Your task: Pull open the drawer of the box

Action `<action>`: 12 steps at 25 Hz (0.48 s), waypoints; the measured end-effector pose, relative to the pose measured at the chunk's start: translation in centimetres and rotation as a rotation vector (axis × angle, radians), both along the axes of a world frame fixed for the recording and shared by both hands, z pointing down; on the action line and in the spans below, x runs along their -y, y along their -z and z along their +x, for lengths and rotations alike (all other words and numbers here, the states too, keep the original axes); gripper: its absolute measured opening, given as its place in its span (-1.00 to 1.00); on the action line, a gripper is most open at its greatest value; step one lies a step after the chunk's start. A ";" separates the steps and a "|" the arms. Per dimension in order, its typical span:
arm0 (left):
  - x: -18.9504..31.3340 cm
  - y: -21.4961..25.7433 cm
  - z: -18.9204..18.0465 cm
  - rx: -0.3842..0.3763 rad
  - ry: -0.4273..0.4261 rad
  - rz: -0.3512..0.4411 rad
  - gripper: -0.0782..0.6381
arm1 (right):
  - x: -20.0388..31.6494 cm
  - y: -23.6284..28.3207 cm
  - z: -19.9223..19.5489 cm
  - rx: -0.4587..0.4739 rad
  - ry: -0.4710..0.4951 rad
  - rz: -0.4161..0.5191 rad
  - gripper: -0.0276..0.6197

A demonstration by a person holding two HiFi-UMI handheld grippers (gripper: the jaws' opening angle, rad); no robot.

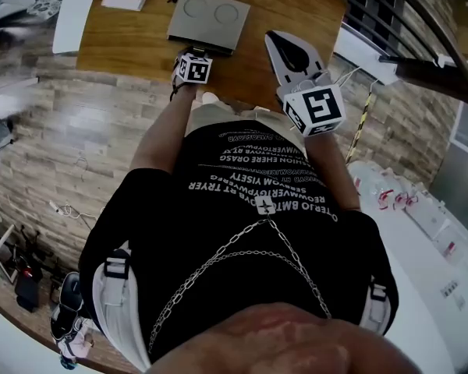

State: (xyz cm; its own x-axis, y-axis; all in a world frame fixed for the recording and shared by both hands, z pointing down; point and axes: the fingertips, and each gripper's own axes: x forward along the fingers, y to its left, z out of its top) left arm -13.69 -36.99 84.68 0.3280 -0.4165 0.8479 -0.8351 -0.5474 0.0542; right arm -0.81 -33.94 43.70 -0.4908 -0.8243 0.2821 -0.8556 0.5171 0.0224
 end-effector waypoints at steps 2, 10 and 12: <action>-0.4 -0.1 0.0 0.001 0.001 -0.004 -0.28 | -0.4 0.2 0.1 -0.003 0.005 0.004 -0.92; -2.6 0.6 -0.2 0.018 0.033 -0.009 -0.28 | -2.0 1.2 0.4 0.007 0.059 0.011 -0.92; -3.5 0.6 -0.1 0.026 0.050 -0.010 -0.28 | -2.7 1.1 0.8 0.010 0.078 0.003 -0.92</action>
